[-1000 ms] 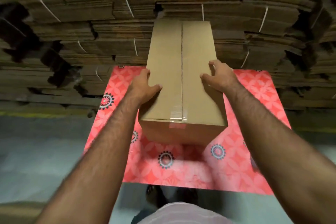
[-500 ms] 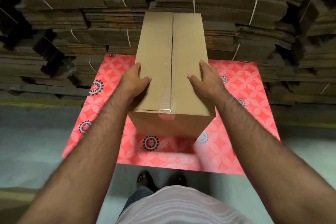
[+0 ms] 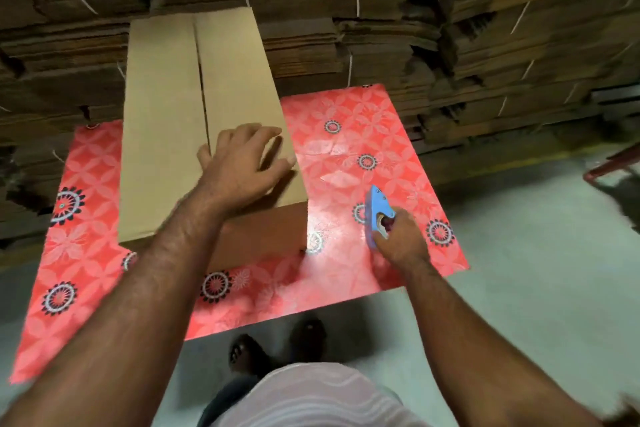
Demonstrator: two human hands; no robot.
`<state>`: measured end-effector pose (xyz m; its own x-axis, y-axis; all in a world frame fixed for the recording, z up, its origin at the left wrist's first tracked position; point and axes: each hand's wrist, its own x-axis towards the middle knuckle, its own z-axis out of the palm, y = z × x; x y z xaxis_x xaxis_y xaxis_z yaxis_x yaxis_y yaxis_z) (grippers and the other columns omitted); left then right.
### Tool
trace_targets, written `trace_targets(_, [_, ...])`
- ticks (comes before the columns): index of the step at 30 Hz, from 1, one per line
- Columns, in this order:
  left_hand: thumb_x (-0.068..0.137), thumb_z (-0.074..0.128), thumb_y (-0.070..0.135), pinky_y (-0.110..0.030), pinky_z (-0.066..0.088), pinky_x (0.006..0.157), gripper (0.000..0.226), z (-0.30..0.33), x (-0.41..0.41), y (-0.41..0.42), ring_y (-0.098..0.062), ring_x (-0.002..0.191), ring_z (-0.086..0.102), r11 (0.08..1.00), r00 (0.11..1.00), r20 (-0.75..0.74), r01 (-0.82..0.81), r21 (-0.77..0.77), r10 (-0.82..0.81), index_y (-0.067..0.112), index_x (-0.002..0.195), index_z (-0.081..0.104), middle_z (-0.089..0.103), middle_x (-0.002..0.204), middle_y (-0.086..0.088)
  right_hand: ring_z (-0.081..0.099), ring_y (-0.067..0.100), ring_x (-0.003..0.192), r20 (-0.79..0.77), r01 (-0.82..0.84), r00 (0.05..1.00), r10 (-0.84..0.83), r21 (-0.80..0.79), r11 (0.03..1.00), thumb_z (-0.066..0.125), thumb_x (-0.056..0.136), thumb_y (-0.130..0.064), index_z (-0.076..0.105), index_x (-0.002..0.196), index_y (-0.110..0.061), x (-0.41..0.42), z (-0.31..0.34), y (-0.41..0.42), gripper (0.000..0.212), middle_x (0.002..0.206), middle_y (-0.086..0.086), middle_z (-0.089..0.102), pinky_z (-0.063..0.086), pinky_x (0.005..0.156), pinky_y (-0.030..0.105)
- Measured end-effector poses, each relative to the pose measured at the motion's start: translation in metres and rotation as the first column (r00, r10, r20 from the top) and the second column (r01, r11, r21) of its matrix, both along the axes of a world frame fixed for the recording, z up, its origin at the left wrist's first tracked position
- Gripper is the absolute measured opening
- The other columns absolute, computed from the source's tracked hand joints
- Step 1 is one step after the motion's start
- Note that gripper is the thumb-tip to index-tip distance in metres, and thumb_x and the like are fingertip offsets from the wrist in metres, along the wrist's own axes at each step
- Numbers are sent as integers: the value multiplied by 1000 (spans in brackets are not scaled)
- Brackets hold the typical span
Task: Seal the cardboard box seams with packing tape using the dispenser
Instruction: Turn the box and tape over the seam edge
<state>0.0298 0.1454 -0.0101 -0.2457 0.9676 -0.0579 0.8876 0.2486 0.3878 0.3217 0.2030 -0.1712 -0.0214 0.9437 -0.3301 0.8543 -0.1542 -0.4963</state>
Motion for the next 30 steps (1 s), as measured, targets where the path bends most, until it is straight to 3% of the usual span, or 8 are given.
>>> trace_targets(5, [85, 20, 81, -72, 9, 112, 71, -19, 2, -23, -24, 151, 14, 997, 984, -157, 78, -26, -81, 52, 149, 24, 15, 166, 7, 63, 33, 107, 223, -156, 966, 132, 94, 983, 73, 80, -55, 28, 148, -7, -17, -11, -6, 95, 122, 11, 63, 51, 92, 40])
trace_targets(8, [85, 21, 81, -70, 9, 113, 70, -19, -1, -33, -21, 151, 14, 997, 981, -181, 73, -22, -75, 52, 149, 24, 15, 165, 9, 65, 27, 96, 317, -138, 940, 129, 5, 990, 69, 90, -30, -5, 158, -17, -28, -21, -6, 102, 122, 12, 64, 58, 79, 38])
trace_targets(13, [79, 20, 86, -71, 5, 113, 76, -14, -4, -30, -20, 150, 14, 996, 989, -122, 80, -39, -84, 52, 147, 28, 17, 165, 8, 57, 35, 116, -275, 102, 952, -134, -130, 986, 64, 91, -7, 24, 155, -18, -26, 5, 11, 77, 140, 14, 53, 46, 69, 22])
trace_targets(18, [79, 41, 74, -55, 29, 114, 72, 2, -10, -42, -16, 135, 45, 996, 985, 174, 4, 91, -20, 30, 133, 58, 53, 144, 3, 66, 24, 84, -807, 125, 549, -218, -178, 976, 58, 78, 5, 50, 125, -17, -44, 81, 3, 53, 106, 12, 68, 55, 62, 30])
trace_targets(21, [92, 64, 47, -20, 42, 93, 47, 27, -13, -54, -12, 116, 58, 985, 923, 385, -57, 163, -10, 15, 127, 64, 64, 126, 0, 59, 31, 89, -936, 118, 300, -182, -152, 981, 57, 59, -6, 62, 116, -7, -61, 136, -10, 58, 101, 19, 64, 47, 71, 39])
trace_targets(23, [95, 66, 33, -11, 41, 79, 34, 45, -13, -64, -9, 105, 60, 974, 901, 433, -83, 209, -17, 13, 123, 66, 66, 116, 2, 57, 30, 88, -969, 120, 230, -96, -69, 990, 68, 70, -8, 65, 108, -8, -74, 172, -24, 38, 96, 13, 61, 46, 72, 38])
trace_targets(25, [96, 64, 32, -6, 43, 74, 28, 60, -12, -75, -3, 93, 61, 959, 866, 500, -120, 257, -26, 15, 118, 69, 67, 106, 8, 61, 20, 83, -945, 91, 321, 65, 99, 991, 80, 79, -16, 67, 99, -13, -88, 203, -41, 25, 89, 4, 65, 48, 72, 34])
trace_targets(30, [97, 61, 37, -33, 51, 80, 21, 84, -23, -101, -15, 96, 69, 918, 622, 782, -284, 276, -43, 20, 106, 69, 73, 106, -1, 64, 5, 76, -705, 16, 657, 268, 368, 930, 78, 62, -29, 64, 103, -25, -126, 233, -87, 44, 90, -10, 69, 51, 65, 29])
